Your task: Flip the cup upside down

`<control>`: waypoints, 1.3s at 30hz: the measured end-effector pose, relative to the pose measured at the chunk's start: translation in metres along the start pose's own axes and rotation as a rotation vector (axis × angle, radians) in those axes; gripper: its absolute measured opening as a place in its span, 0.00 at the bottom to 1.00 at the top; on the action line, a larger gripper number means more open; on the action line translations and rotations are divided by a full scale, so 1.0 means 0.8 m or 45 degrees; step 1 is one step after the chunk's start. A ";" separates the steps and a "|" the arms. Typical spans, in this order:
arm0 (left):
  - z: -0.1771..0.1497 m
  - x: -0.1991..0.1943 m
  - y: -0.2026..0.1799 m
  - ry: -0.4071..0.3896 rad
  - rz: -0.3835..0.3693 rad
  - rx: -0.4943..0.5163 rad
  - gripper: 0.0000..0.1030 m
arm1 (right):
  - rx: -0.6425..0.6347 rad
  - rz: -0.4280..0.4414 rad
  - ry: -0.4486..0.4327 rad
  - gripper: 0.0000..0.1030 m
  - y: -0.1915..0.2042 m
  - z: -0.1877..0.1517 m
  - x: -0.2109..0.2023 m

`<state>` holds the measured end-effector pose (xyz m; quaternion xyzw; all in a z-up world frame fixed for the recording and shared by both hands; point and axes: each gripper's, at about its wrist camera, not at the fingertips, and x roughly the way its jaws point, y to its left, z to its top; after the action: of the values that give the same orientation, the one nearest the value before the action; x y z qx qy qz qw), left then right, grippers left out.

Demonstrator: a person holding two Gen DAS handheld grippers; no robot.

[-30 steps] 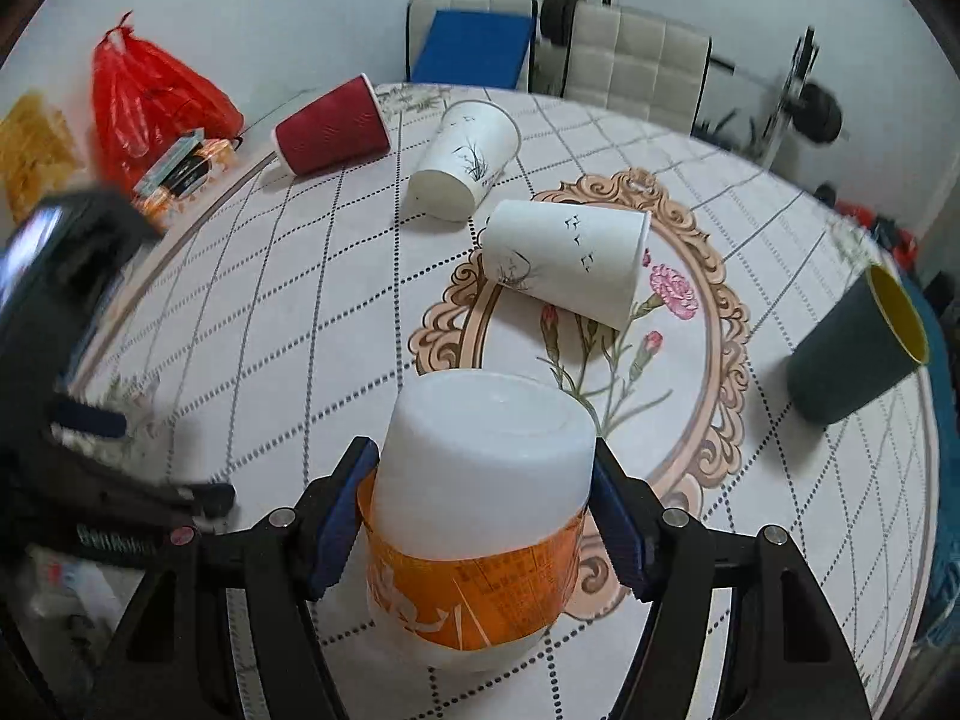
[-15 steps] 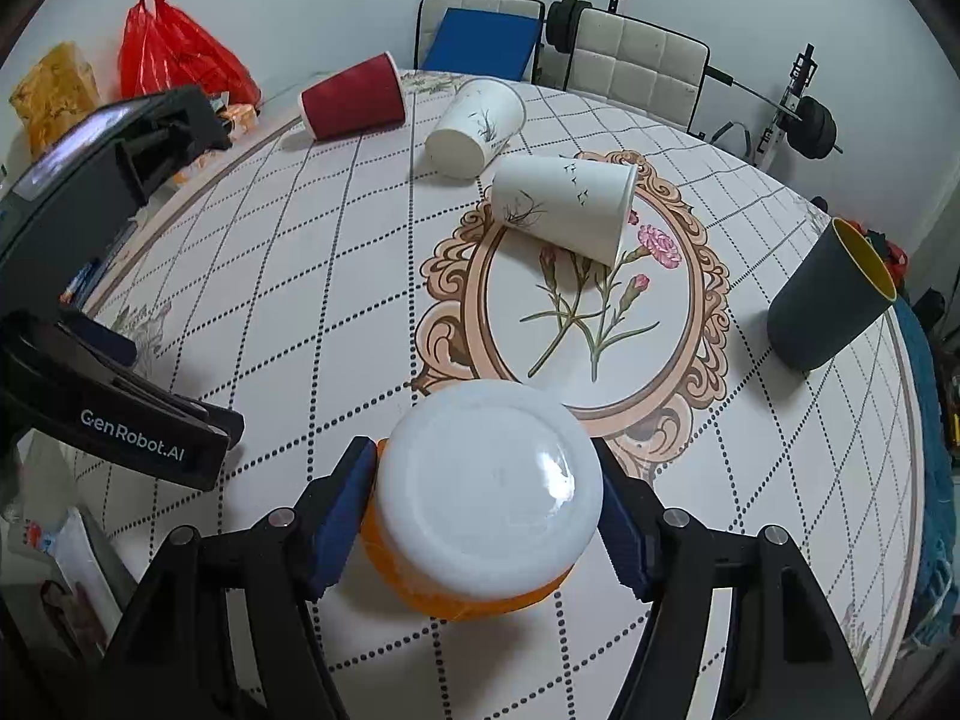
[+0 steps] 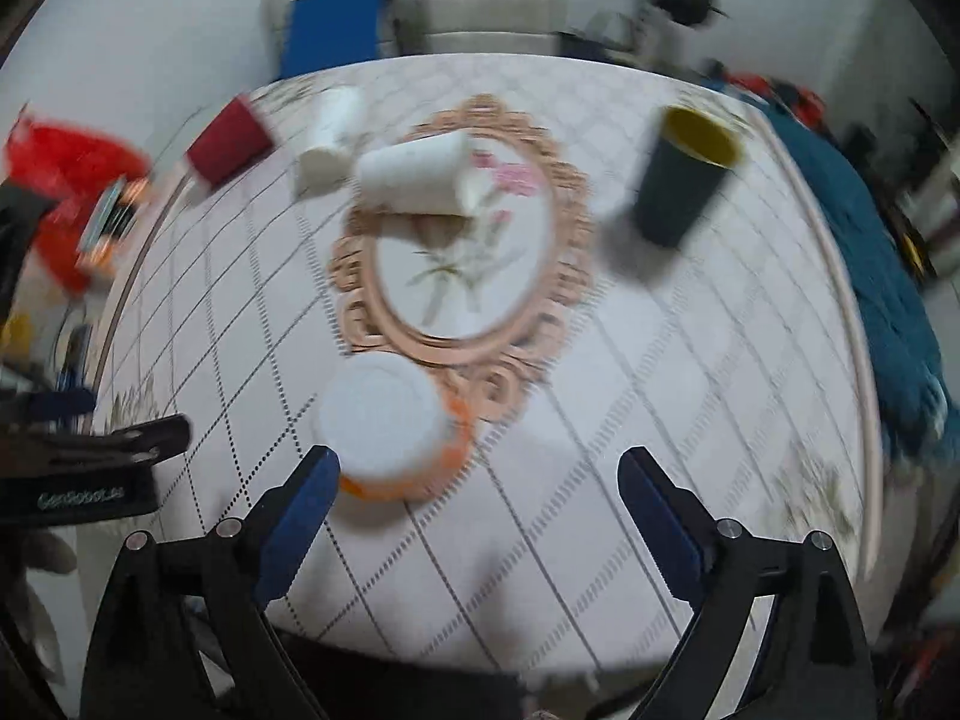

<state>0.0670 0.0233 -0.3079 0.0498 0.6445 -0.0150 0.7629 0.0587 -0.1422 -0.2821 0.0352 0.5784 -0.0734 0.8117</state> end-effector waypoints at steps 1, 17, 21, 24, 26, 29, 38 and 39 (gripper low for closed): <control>0.002 -0.011 -0.005 -0.014 -0.009 0.000 0.96 | 0.033 -0.025 0.008 0.93 -0.006 -0.002 -0.010; -0.057 -0.200 -0.035 -0.317 -0.031 -0.042 0.96 | 0.065 -0.083 -0.116 0.93 -0.053 -0.030 -0.207; -0.083 -0.243 -0.038 -0.362 -0.048 -0.057 0.96 | 0.045 -0.060 -0.177 0.93 -0.061 -0.043 -0.265; -0.099 -0.270 -0.042 -0.394 -0.047 -0.056 0.96 | 0.034 -0.046 -0.215 0.93 -0.064 -0.051 -0.300; -0.108 -0.288 -0.045 -0.416 -0.049 -0.054 0.96 | 0.024 -0.043 -0.234 0.94 -0.066 -0.057 -0.325; -0.119 -0.309 -0.048 -0.437 -0.054 -0.045 0.96 | 0.010 -0.042 -0.258 0.94 -0.067 -0.063 -0.355; -0.141 -0.351 -0.051 -0.461 -0.053 -0.051 0.96 | -0.008 -0.039 -0.312 0.94 -0.069 -0.080 -0.431; -0.142 -0.352 -0.050 -0.458 -0.054 -0.056 0.96 | -0.007 -0.039 -0.317 0.94 -0.070 -0.081 -0.437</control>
<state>-0.0959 -0.0172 -0.0517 0.0161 0.4985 -0.0259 0.8663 -0.1229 -0.1604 0.0278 0.0146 0.4737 -0.0881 0.8762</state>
